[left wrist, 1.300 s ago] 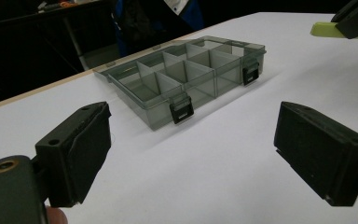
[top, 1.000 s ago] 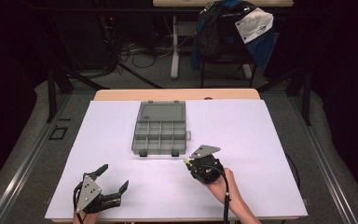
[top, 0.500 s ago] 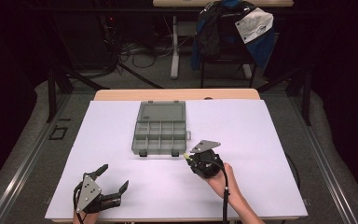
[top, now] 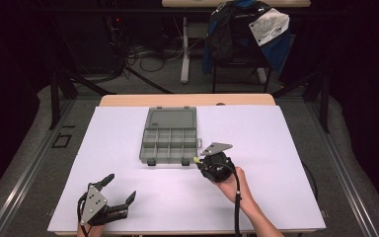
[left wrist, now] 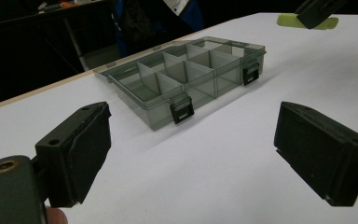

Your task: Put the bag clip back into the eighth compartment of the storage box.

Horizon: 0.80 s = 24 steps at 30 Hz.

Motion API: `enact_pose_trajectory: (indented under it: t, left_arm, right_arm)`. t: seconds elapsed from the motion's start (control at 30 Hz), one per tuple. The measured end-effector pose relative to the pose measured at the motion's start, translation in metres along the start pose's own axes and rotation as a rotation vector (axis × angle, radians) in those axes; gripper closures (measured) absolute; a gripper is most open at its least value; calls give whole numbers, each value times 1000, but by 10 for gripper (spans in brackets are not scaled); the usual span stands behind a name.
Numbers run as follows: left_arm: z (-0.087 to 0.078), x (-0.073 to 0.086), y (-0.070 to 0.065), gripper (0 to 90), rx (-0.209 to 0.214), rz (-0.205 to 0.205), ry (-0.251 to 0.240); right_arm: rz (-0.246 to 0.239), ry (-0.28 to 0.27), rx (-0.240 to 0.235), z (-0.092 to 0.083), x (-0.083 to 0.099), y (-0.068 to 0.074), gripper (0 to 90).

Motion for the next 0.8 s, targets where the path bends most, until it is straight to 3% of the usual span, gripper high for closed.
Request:
enact_pose_trajectory:
  t: [0.8]
  left_arm:
    - [0,0,-1,108,5,4,4]
  right_arm:
    - [-11,4,-5,9,-17,-9,800]
Point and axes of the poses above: each handheld gripper's, and its own axes: z roughly forward along the jaws, x roughly out of its underside, y roughly to its left, the point moved 6 cm from there along z, roughly forward along the jaws, and after that the axes turned 4 degrees about -y, right-handed, at the moved point
